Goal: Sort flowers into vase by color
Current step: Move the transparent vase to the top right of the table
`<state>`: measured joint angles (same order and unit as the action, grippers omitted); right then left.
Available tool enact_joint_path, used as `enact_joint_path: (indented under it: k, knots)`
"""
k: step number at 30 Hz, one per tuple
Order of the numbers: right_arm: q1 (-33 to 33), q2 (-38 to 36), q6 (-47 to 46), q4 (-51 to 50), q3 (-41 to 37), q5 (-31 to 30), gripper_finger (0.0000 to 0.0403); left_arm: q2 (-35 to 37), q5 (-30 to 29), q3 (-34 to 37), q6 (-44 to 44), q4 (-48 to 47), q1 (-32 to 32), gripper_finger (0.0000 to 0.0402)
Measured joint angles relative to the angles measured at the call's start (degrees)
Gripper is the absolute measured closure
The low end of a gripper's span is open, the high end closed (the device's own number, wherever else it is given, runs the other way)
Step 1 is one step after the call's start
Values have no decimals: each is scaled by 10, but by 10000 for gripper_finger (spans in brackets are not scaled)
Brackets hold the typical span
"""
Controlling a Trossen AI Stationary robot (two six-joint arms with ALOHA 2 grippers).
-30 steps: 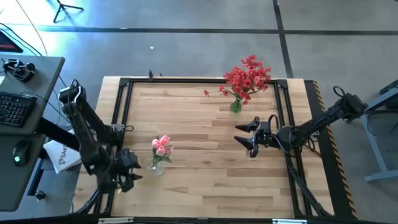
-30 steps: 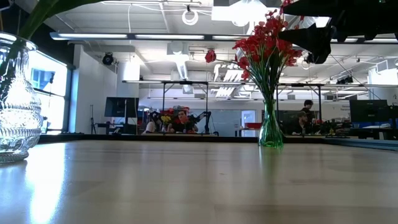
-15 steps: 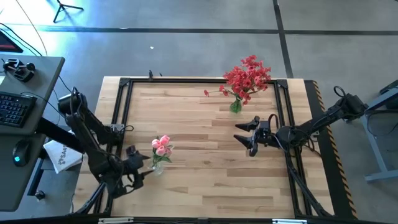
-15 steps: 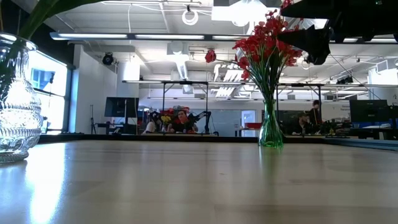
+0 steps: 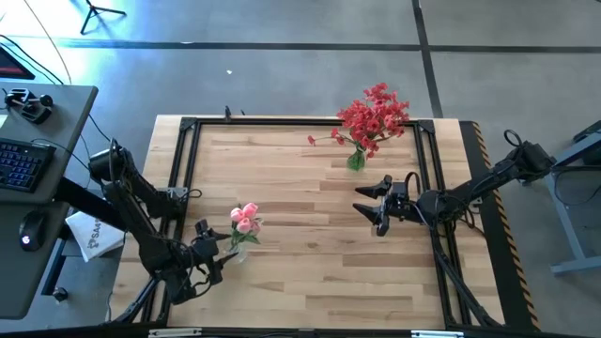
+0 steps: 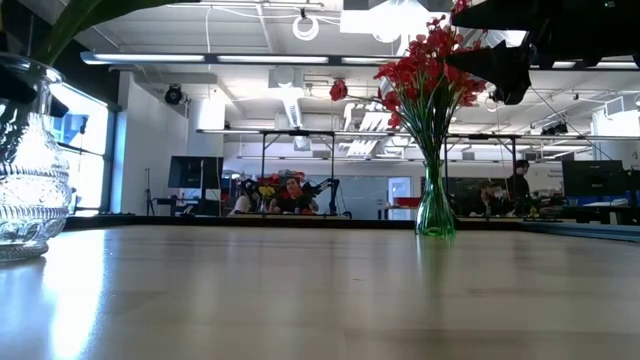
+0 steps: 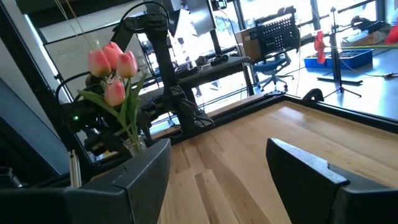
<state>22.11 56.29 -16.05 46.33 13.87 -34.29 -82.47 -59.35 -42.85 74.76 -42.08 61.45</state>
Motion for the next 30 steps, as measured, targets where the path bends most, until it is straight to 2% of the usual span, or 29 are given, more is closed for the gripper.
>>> enact_joint_path:
  k: [6, 9, 14, 20, 25, 30]
  knots:
    - [0, 0, 0, -2, 0, 0, 144, -6, -18, 0, 0, -3, 0, 244]
    - [0, 0, 0, -2, 0, 0, 144, -6, -61, 2, 0, -1, -4, 269]
    - [0, 0, 0, -2, 0, 0, 144, -2, -166, 50, 50, -1, -24, 269]
    - [0, 0, 7, -2, 0, -2, 144, -1, -305, 147, 210, -6, -61, 269]
    - [0, 0, 9, -1, 0, -36, 144, -1, -304, 213, 341, -33, -133, 269]
    - [-19, 0, 3, 3, 0, -44, 144, 0, -306, 226, 378, -41, -176, 269]
